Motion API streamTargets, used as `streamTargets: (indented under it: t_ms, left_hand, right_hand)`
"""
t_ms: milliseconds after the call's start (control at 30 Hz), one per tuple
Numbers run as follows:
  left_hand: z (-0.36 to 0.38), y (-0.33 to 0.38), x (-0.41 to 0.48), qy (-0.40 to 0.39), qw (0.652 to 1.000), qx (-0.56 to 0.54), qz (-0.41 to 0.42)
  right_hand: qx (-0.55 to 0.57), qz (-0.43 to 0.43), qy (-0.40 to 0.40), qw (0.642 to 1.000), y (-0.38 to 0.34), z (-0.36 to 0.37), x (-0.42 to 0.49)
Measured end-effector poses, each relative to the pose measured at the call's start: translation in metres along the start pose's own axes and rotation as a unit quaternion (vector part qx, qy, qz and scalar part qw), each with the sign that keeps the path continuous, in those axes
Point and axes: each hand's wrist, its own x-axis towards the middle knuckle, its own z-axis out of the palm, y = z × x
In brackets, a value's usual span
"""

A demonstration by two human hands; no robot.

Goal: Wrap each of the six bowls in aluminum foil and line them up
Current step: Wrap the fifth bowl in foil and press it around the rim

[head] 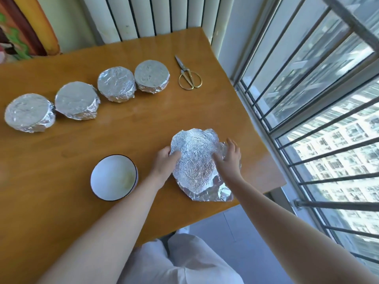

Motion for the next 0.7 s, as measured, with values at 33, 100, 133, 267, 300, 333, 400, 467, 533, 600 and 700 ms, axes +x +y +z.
streamTargets:
  t_ms: [33,100,133,267,300,333,400,467,533,600,700]
  left_hand:
    - [-0.009,0.003,-0.002,0.006,1.000,-0.017,0.003]
    - [-0.033,0.006,-0.008,0.039,0.997,-0.068,0.010]
    - [-0.044,0.007,-0.010,0.055,0.994,-0.091,0.013]
    - [-0.092,-0.001,-0.029,0.108,0.985,-0.124,0.044]
    - [-0.108,-0.004,-0.039,0.128,0.982,-0.125,0.052]
    - [-0.120,-0.010,-0.044,0.147,0.980,-0.123,0.057]
    - [-0.141,-0.025,-0.055,0.186,0.974,-0.116,0.063]
    - [-0.159,-0.042,-0.066,0.219,0.968,-0.112,0.055]
    - [-0.173,-0.061,-0.072,0.239,0.964,-0.103,0.043]
    - [-0.183,-0.077,-0.074,0.256,0.961,-0.102,0.019]
    - [-0.190,-0.093,-0.072,0.271,0.956,-0.111,-0.010]
  right_hand:
    - [0.031,0.013,-0.009,0.999,-0.006,0.001,0.002]
    - [0.145,0.054,-0.056,0.986,-0.026,0.008,0.003]
    - [0.201,0.083,-0.082,0.973,-0.035,0.011,0.003]
    - [0.277,0.104,-0.154,0.943,-0.061,0.040,0.002]
    - [0.274,0.097,-0.172,0.941,-0.069,0.056,-0.003]
    - [0.264,0.093,-0.187,0.942,-0.074,0.068,-0.007]
    - [0.234,0.078,-0.212,0.946,-0.084,0.091,-0.015]
    - [0.197,0.064,-0.235,0.950,-0.092,0.113,-0.025]
    - [0.169,0.060,-0.251,0.951,-0.095,0.130,-0.033]
    - [0.146,0.056,-0.258,0.954,-0.097,0.141,-0.041]
    - [0.141,0.065,-0.246,0.957,-0.100,0.150,-0.049]
